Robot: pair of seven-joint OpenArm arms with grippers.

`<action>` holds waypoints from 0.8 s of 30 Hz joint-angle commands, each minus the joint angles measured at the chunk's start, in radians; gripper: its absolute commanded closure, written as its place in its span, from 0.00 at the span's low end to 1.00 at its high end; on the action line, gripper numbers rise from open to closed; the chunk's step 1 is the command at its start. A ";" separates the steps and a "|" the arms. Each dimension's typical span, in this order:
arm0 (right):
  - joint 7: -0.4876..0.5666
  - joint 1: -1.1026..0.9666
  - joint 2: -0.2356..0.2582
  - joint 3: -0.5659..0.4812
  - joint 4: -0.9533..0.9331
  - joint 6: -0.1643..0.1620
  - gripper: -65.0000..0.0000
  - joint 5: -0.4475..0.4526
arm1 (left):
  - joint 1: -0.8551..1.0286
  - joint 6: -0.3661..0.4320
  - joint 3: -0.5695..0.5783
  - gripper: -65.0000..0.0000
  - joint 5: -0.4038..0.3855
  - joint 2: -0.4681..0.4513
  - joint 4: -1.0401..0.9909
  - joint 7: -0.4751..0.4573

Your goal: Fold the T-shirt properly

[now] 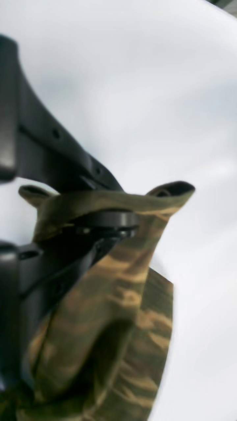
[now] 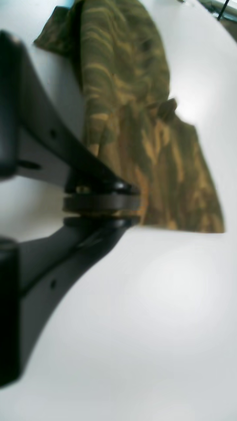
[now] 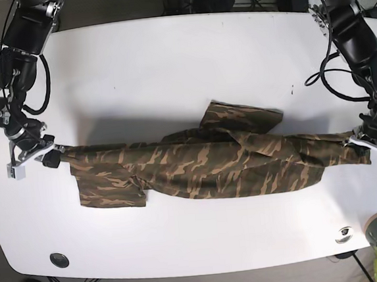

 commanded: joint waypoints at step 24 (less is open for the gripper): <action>0.030 -0.159 -0.061 0.075 0.103 0.007 0.97 0.001 | 0.285 -0.187 -0.025 1.00 -0.002 -0.071 0.020 -0.018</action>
